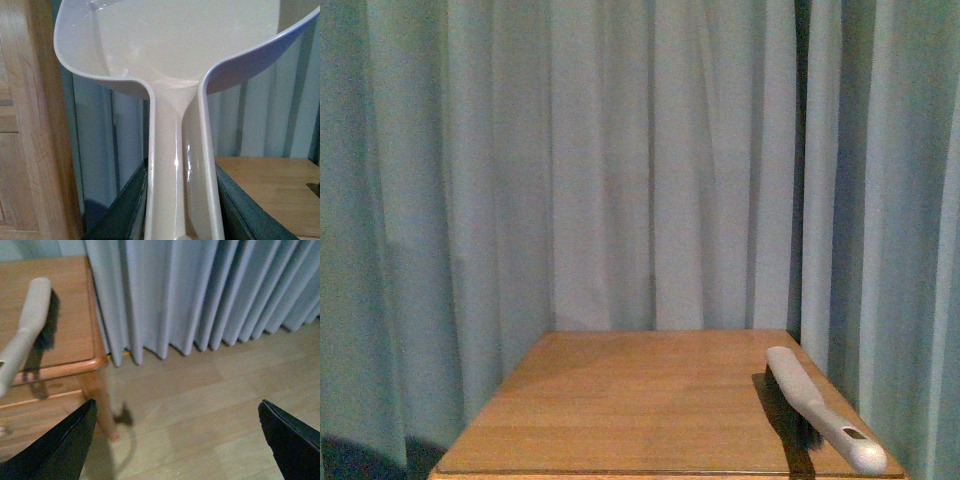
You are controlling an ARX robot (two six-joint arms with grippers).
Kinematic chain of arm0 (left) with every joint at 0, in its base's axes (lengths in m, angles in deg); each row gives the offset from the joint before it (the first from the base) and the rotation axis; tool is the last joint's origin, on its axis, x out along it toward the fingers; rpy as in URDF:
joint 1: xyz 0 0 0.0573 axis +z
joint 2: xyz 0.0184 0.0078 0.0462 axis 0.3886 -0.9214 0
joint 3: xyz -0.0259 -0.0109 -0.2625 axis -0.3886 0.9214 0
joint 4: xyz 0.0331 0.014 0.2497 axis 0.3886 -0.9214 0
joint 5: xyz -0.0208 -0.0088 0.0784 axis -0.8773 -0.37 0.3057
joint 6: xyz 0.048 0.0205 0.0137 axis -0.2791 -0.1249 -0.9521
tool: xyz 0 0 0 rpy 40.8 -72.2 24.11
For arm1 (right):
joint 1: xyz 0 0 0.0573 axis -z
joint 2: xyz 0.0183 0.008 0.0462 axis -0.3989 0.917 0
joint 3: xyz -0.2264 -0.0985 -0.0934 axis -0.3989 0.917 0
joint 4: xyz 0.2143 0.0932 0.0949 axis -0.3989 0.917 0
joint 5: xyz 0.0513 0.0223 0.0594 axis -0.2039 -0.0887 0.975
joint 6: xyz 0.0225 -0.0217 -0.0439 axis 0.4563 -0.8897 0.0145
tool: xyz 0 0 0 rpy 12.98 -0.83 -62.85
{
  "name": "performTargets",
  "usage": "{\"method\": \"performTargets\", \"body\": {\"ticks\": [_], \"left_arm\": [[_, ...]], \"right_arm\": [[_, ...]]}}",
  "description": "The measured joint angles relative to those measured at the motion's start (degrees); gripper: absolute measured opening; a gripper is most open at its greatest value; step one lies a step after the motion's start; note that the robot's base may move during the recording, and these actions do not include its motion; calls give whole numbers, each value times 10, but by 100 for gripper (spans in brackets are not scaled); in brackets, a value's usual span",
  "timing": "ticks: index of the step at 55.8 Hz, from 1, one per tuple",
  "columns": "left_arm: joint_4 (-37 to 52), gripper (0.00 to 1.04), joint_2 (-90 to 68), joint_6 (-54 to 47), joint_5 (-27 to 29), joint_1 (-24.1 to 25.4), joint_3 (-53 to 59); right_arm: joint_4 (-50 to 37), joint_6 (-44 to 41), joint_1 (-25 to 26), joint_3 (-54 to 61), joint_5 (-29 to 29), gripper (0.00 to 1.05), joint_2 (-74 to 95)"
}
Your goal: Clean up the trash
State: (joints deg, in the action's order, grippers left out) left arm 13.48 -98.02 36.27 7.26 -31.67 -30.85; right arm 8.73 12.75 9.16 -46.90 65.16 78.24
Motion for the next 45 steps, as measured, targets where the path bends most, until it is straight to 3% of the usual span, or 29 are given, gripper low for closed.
{"method": "performTargets", "body": {"ticks": [6, 21, 45], "left_arm": [[0, 29, 0, 0, 0, 0, 0], [0, 29, 0, 0, 0, 0, 0], [0, 29, 0, 0, 0, 0, 0]], "right_arm": [[64, 54, -1, -114, 40, 97, 124], [162, 141, -35, -327, 72, 97, 303], [206, 204, -52, -442, 98, 97, 460]]}}
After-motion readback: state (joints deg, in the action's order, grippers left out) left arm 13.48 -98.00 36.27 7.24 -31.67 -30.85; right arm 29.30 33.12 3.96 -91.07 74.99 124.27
